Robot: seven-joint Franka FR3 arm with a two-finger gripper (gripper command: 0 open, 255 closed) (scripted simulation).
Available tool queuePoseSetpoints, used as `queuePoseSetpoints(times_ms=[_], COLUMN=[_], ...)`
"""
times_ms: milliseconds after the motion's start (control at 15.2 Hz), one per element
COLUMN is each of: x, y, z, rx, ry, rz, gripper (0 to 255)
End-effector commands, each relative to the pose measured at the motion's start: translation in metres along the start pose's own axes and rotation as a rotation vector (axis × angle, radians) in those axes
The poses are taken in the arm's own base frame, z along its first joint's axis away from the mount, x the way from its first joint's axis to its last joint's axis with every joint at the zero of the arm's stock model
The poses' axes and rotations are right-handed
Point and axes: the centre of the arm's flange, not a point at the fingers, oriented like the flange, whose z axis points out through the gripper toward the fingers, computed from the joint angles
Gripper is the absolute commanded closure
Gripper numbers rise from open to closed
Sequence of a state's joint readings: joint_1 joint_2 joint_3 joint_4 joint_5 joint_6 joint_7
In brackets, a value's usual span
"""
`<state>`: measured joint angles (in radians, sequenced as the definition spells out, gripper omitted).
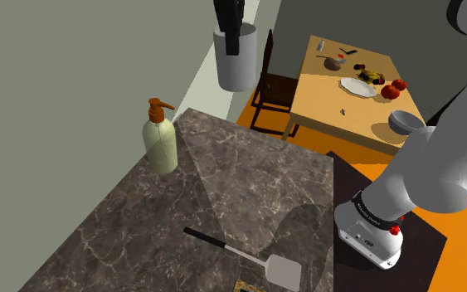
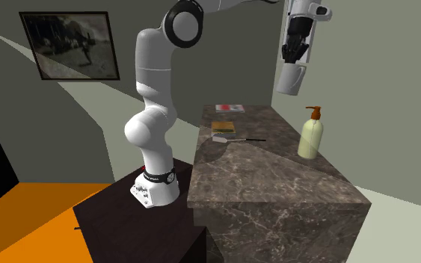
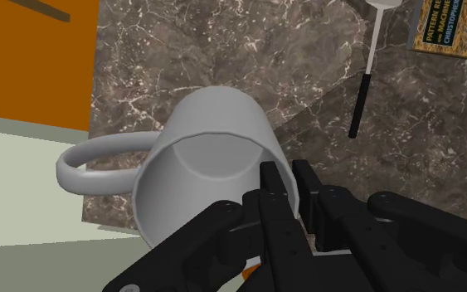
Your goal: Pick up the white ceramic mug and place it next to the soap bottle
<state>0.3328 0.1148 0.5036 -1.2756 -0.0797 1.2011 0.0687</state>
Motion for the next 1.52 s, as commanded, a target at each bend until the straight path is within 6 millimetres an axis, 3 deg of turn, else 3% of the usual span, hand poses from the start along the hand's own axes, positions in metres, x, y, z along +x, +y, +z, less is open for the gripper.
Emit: queuePoseSetpoints(times_ms=[0, 1452], x=[0.006, 0.026], y=[-0.002, -0.006], z=[0.008, 0.122], rx=[0.000, 0.000], ry=[0.001, 0.001], rz=[0.001, 0.001], gripper=[255, 255])
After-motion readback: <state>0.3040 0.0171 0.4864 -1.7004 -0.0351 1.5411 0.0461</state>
